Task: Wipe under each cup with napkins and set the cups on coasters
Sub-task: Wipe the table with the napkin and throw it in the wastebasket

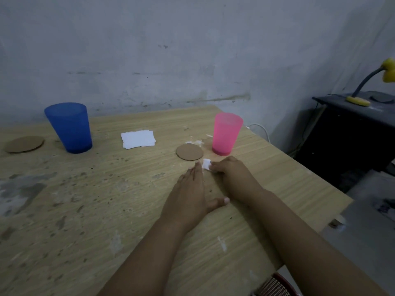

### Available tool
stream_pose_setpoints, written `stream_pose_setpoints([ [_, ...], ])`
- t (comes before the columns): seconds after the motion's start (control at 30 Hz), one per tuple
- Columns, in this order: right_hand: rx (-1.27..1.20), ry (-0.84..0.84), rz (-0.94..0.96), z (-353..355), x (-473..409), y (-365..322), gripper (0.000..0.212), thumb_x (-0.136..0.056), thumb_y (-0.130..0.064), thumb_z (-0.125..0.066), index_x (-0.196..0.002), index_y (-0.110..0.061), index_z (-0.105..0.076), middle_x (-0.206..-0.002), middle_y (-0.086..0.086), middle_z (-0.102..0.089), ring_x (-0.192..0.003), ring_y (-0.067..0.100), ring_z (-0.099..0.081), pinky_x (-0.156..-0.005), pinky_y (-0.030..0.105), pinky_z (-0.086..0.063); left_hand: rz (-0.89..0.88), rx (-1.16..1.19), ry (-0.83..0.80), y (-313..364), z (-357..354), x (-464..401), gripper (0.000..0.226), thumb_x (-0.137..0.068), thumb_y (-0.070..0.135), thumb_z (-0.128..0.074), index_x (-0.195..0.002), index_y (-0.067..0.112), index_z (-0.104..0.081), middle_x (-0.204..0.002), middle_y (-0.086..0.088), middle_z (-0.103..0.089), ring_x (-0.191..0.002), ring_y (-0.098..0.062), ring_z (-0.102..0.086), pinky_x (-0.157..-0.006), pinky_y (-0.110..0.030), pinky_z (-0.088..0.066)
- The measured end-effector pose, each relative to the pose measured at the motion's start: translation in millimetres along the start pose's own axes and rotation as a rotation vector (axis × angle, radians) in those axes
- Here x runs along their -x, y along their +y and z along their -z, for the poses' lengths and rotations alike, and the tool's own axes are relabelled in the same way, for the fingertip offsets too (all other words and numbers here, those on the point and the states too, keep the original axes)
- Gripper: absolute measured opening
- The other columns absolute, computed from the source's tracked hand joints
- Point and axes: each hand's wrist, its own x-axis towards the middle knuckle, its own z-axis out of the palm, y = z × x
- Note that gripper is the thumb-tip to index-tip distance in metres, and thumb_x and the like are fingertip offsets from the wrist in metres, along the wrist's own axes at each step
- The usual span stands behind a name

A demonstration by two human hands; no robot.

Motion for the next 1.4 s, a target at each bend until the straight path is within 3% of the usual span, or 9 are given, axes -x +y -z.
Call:
stream_pose_setpoints([
  [0.2, -0.041, 0.050, 0.038, 19.0, 37.7, -0.7, 0.035, -0.079, -0.014, -0.046, -0.101, -0.013, -0.074, -0.099, 0.015, -0.072, -0.091, 0.026, -0.065, -0.080, 0.026, -0.046, 0.000, 0.134, 0.073, -7.3, -2.0, -3.4, 0.090, -0.086, 0.055, -0.055, -0.152, 0.020, -0.005, -0.157, 0.003, -0.022, -0.143, -0.015, -0.022, -0.110, -0.029, -0.024],
  [0.27, -0.106, 0.086, -0.073, 26.5, 41.4, 6.2, 0.029, -0.079, 0.000, -0.056, -0.096, -0.013, -0.075, -0.096, 0.007, -0.074, -0.088, 0.015, -0.067, -0.074, 0.014, -0.045, -0.013, 0.223, 0.124, -7.7, -0.7, -2.7, 0.069, -0.094, 0.042, -0.049, -0.151, 0.023, -0.015, -0.155, 0.006, -0.027, -0.141, -0.011, -0.027, -0.107, -0.024, -0.026],
  [0.37, -0.586, 0.174, -0.329, 28.3, 39.0, 11.8, 0.026, -0.081, 0.005, -0.058, -0.096, -0.008, -0.075, -0.084, 0.000, -0.072, -0.074, 0.000, -0.063, -0.067, 0.009, -0.046, -0.036, 0.428, 0.202, -5.8, 3.1, -2.0, 0.050, -0.096, 0.018, -0.046, -0.144, 0.024, -0.035, -0.147, 0.008, -0.042, -0.132, -0.004, -0.039, -0.101, -0.016, -0.028],
  [0.5, -1.438, 0.160, -0.506, 24.4, 30.9, 2.3, 0.032, -0.081, 0.017, -0.040, -0.097, 0.007, -0.066, -0.080, 0.014, -0.072, -0.070, 0.018, -0.068, -0.068, 0.025, -0.057, 0.001, 0.634, 0.214, -3.5, 7.0, -3.5, 0.042, -0.097, 0.011, -0.045, -0.138, 0.023, -0.048, -0.127, 0.011, -0.058, -0.116, -0.002, -0.053, -0.088, -0.006, -0.038],
  [0.6, -1.654, 0.088, -0.502, 21.6, 28.2, -10.1, 0.038, -0.081, 0.016, -0.035, -0.113, 0.015, -0.056, -0.109, 0.028, -0.063, -0.094, 0.030, -0.063, -0.085, 0.034, -0.054, 0.022, 0.854, 0.187, -0.7, 8.3, -3.8, 0.032, -0.098, 0.015, -0.047, -0.128, 0.019, -0.059, -0.109, 0.005, -0.070, -0.100, -0.006, -0.065, -0.083, -0.020, -0.051],
  [0.67, -1.739, -0.014, -0.464, 19.1, 29.0, -14.7, 0.039, -0.081, 0.014, -0.032, -0.112, 0.014, -0.057, -0.109, 0.030, -0.063, -0.094, 0.033, -0.065, -0.082, 0.041, -0.058, 0.031, 0.933, 0.167, 1.0, 9.8, -4.1, 0.026, -0.097, 0.014, -0.049, -0.117, 0.017, -0.066, -0.095, -0.001, -0.074, -0.085, -0.007, -0.068, -0.075, -0.023, -0.053],
  [0.97, -1.714, -0.073, -0.417, 15.7, 31.8, -19.0, 0.043, -0.077, 0.003, -0.057, -0.118, 0.015, -0.053, -0.113, 0.032, -0.058, -0.100, 0.035, -0.058, -0.088, 0.044, -0.052, 0.132, 1.187, 0.140, -4.9, 12.7, -8.7, 0.020, -0.082, 0.000, -0.067, -0.095, 0.015, -0.070, -0.079, -0.005, -0.072, -0.066, -0.008, -0.065, -0.065, -0.017, -0.054],
  [1.13, -1.580, 0.026, -0.357, 18.1, 34.4, -24.2, 0.033, -0.069, -0.001, -0.062, -0.100, 0.007, -0.065, -0.088, 0.021, -0.070, -0.072, 0.024, -0.068, -0.066, 0.034, -0.060, 0.171, 1.229, 0.132, -6.9, 12.5, -10.1, 0.022, -0.080, 0.000, -0.069, -0.102, 0.005, -0.070, -0.079, -0.006, -0.074, -0.068, -0.010, -0.066, -0.070, -0.020, -0.056],
  [1.4, -1.493, 0.095, -0.424, 17.2, 32.8, -21.8, 0.015, -0.083, 0.006, -0.054, -0.090, 0.006, -0.067, -0.078, 0.016, -0.072, -0.066, 0.021, -0.069, -0.057, 0.027, -0.057, 0.064, 1.135, 0.132, -4.4, 13.2, -6.8, 0.014, -0.080, -0.003, -0.068, -0.089, 0.007, -0.073, -0.081, -0.009, -0.072, -0.070, -0.015, -0.067, -0.071, -0.022, -0.057],
])
